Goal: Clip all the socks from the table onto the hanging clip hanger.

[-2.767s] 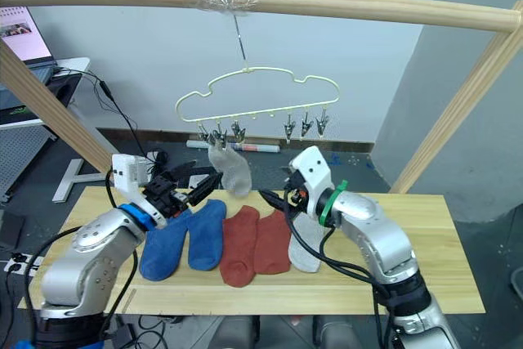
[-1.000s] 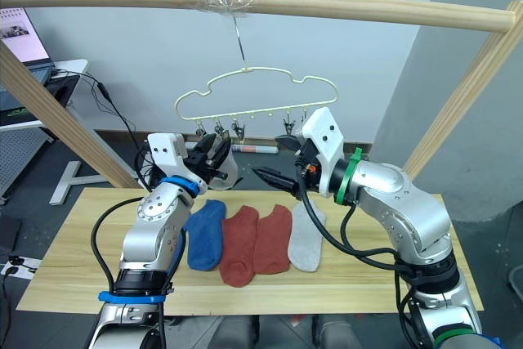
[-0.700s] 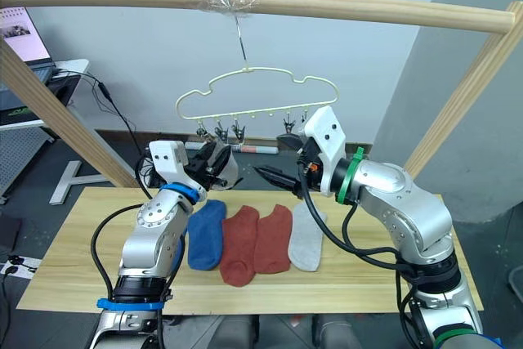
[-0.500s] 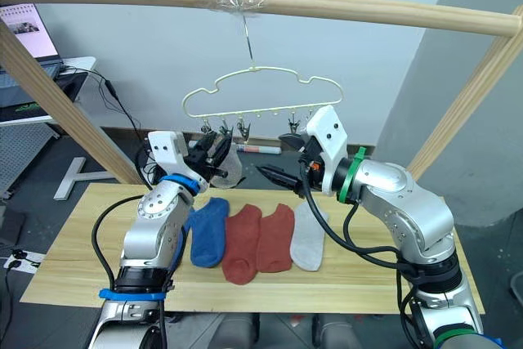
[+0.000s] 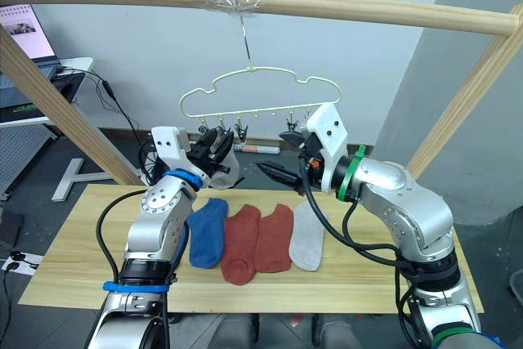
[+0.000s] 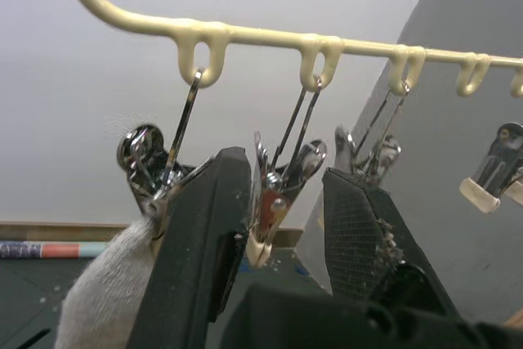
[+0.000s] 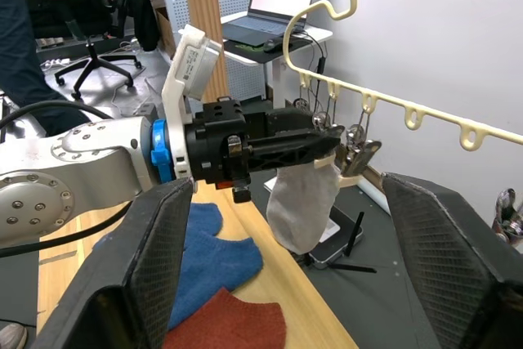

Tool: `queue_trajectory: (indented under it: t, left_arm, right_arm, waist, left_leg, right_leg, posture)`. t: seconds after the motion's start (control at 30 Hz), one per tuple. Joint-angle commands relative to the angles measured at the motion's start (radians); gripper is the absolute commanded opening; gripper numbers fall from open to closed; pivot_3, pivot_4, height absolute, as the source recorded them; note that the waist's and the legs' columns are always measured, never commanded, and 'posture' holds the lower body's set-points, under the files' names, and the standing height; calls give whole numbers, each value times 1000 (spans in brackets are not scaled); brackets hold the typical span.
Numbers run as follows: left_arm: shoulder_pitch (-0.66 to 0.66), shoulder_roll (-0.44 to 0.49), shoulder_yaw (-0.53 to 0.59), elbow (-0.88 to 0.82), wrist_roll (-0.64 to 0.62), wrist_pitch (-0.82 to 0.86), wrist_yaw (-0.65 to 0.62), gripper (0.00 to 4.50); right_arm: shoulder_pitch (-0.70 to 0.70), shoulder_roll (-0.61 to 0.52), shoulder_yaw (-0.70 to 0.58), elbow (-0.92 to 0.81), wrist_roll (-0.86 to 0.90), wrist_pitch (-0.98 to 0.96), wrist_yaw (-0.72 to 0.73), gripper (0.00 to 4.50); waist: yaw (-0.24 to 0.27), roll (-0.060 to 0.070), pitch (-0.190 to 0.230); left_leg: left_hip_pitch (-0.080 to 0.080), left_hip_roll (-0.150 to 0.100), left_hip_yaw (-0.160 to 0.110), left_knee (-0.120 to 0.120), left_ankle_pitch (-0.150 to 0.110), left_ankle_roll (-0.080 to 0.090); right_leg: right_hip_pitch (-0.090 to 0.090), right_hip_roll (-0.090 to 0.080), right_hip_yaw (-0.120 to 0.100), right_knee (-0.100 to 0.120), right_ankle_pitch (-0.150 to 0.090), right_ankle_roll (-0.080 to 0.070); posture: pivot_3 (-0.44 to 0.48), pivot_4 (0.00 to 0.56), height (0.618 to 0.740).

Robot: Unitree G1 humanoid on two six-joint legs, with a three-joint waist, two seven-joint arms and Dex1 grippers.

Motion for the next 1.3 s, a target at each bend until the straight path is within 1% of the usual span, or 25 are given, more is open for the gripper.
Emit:
queue_trajectory:
  t: [0.03,0.37,0.87,0.97,1.07,1.13,1.2,1.3]
  left_arm:
    - [-30,8,9,-3,13,-38,0,1735]
    - [-55,-8,4,40,26,-72,8,1735]
    - [-59,-25,-1,56,31,-86,10,1735]
    - [-63,-34,8,58,17,-79,14,1191]
    - [-66,-38,11,59,9,-70,14,514]
    - [-68,-40,15,60,6,-67,15,217]
    - [-72,-40,21,64,2,-61,17,35]
    - [-74,-34,29,64,-6,-44,13,6]
  right_arm:
    - [-16,-5,-28,-26,23,-6,1,3843]
    - [-19,-5,-32,-26,27,-1,-4,3843]
    - [-23,-16,-34,-21,27,-4,-5,3843]
    - [-23,-15,-36,-22,29,-1,-8,3843]
    - [-20,-15,-38,-22,30,-1,-10,3843]
    - [-19,-16,-38,-22,29,-1,-10,3843]
    - [-12,-16,-38,-20,26,-4,-11,3843]
    - [51,-10,-10,-4,-20,-24,-42,3843]
  waist:
    - [0,0,0]
    - [0,0,0]
    - [0,0,0]
    - [0,0,0]
    - [0,0,0]
    - [0,0,0]
    - [0,0,0]
    - [0,0,0]
  left_leg:
    - [0,0,0,0,0,0]
    - [0,0,0,0,0,0]
    - [0,0,0,0,0,0]
    - [0,0,-1,0,0,0]
    - [0,0,-1,0,0,0]
    - [0,0,-1,0,0,0]
    - [1,0,-1,0,0,0]
    - [1,0,-1,0,0,0]
  right_leg:
    - [0,0,0,0,0,0]
    - [0,0,0,0,0,0]
    - [1,0,-1,0,0,0]
    - [1,0,-1,0,0,0]
    - [1,0,-1,0,0,0]
    - [1,0,-1,0,0,0]
    - [1,0,-1,0,0,0]
    - [2,0,-1,0,0,0]
  posture:
    - [186,151,740]
    - [181,154,740]
    - [177,155,740]
    - [177,155,740]
    - [174,158,740]
    - [174,158,740]
    - [175,161,740]
    - [179,161,740]
